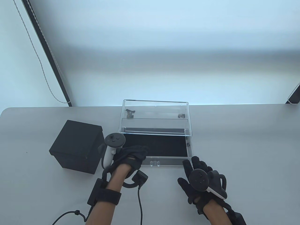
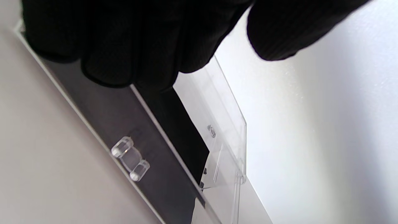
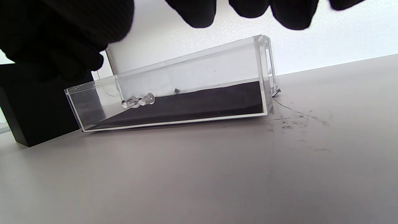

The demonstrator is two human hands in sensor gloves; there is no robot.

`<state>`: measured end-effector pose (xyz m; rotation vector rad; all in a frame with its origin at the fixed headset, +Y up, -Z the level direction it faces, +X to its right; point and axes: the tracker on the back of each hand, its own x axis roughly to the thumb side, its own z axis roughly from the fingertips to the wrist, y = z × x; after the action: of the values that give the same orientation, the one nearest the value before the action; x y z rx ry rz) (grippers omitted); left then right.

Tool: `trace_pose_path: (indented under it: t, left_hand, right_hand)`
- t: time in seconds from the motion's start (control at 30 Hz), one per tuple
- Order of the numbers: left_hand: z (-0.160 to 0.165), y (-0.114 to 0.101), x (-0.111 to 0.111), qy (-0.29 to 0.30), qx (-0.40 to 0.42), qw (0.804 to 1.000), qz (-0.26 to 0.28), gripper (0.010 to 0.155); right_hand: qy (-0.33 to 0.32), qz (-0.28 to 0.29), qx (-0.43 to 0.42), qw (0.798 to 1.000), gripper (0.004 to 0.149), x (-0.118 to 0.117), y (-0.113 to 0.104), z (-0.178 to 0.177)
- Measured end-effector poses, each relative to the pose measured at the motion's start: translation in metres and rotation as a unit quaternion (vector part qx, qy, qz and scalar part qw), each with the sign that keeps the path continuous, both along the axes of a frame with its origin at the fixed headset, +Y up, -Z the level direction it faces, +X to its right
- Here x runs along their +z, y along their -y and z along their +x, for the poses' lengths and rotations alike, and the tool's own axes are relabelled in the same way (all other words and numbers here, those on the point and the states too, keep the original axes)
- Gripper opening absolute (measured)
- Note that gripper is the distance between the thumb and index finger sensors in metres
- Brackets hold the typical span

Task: Pour number blocks into a drawer

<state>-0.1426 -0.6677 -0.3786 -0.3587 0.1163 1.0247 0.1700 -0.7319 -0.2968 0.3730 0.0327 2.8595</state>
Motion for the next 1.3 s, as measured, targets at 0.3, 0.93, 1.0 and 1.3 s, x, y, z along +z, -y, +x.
trace_pose_path:
  t: [0.3, 0.93, 1.0, 1.3]
  left_hand:
    - [-0.062, -0.055, -0.011, -0.031, -0.043, 0.986, 0.159, 0.07]
    - [-0.168, 0.003, -0.025, -0.07, -0.29, 0.941, 0.16, 0.07]
    - [-0.17, 0.008, -0.024, -0.074, -0.278, 0.942, 0.174, 0.069]
    - [-0.169, 0.012, -0.019, -0.075, -0.293, 0.935, 0.184, 0.068]
  right_hand:
    - [0.001, 0.0, -0.003, 1.0, 0.08, 0.0, -0.001, 0.0]
    - [0.006, -0.011, -0.005, 1.0, 0.079, 0.0, -0.001, 0.002]
    - [0.007, -0.012, -0.004, 1.0, 0.079, 0.0, -0.001, 0.002]
    - [0.006, -0.014, -0.003, 1.0, 0.08, 0.0, -0.001, 0.001]
